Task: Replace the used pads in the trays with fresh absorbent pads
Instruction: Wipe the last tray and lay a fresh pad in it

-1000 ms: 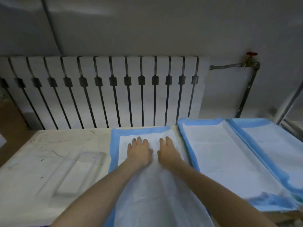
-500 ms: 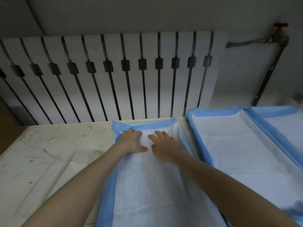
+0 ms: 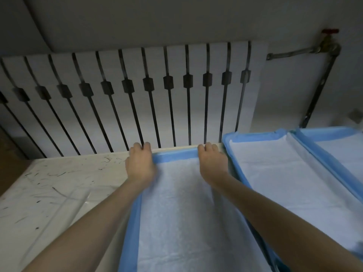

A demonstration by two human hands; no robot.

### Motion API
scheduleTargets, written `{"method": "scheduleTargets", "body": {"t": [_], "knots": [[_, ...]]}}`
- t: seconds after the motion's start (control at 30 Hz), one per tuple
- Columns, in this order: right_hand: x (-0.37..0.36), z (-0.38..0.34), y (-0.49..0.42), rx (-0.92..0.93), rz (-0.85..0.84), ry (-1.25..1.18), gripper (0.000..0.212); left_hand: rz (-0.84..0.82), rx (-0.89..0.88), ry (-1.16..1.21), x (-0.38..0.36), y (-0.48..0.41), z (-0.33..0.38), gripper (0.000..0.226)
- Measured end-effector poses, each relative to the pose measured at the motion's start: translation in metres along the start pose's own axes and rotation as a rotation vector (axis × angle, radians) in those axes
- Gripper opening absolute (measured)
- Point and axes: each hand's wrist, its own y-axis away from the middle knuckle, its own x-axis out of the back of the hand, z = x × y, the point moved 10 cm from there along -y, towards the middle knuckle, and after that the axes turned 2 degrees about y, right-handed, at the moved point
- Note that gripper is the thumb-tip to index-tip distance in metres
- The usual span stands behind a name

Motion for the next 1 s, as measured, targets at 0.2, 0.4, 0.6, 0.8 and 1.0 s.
{"method": "scheduleTargets", "body": {"t": [0.2, 0.4, 0.6, 0.8, 1.0], "knots": [[-0.014, 0.017, -0.009, -0.001, -0.09, 0.043, 0.048, -0.142, 0.12, 0.038, -0.019, -0.008, -0.036, 0.019], [-0.007, 0.021, -0.006, 0.034, -0.014, -0.046, 0.03, 0.054, 0.103, 0.066, 0.004, -0.006, -0.03, 0.032], [-0.01, 0.018, -0.006, 0.004, 0.021, -0.047, 0.033, 0.042, 0.134, 0.061, -0.003, -0.003, -0.04, 0.025], [-0.017, 0.012, -0.005, -0.012, -0.015, 0.135, 0.047, 0.091, 0.1, 0.045, 0.001, -0.012, -0.035, 0.013], [-0.012, -0.046, 0.013, 0.242, -0.028, 0.057, 0.038, 0.175, -0.032, -0.116, 0.014, -0.005, -0.004, 0.045]]}}
